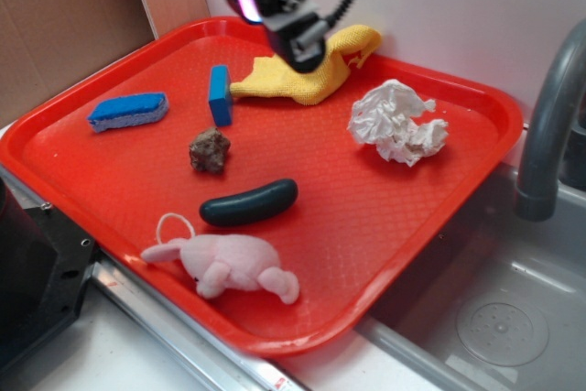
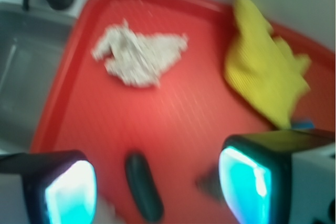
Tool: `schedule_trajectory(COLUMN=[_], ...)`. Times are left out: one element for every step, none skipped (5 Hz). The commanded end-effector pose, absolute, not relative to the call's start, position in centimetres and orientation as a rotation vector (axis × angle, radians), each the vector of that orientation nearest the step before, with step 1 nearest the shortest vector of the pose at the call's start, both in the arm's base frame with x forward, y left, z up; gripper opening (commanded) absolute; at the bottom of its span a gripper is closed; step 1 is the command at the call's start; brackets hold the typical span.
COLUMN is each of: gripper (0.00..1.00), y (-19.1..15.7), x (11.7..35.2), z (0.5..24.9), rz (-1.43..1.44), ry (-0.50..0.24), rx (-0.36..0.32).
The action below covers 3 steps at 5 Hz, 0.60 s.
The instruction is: Grab the white paper.
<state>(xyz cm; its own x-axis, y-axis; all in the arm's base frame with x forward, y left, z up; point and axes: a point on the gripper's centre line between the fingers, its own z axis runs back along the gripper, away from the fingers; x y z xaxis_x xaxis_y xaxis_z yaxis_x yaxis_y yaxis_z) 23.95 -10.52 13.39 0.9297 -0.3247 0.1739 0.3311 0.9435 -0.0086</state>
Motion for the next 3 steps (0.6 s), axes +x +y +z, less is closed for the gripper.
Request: schedule_trajectory(gripper=[1.0, 1.0, 1.0], y=[-13.9, -14.4, -13.6], x=[26.3, 26.0, 29.7], z=[10.0, 7.3, 8.2], rz=[-0.555, -0.618, -0.618], ry=[-0.212, -0.2, -0.184], rx=[0.002, -0.065, -0.08])
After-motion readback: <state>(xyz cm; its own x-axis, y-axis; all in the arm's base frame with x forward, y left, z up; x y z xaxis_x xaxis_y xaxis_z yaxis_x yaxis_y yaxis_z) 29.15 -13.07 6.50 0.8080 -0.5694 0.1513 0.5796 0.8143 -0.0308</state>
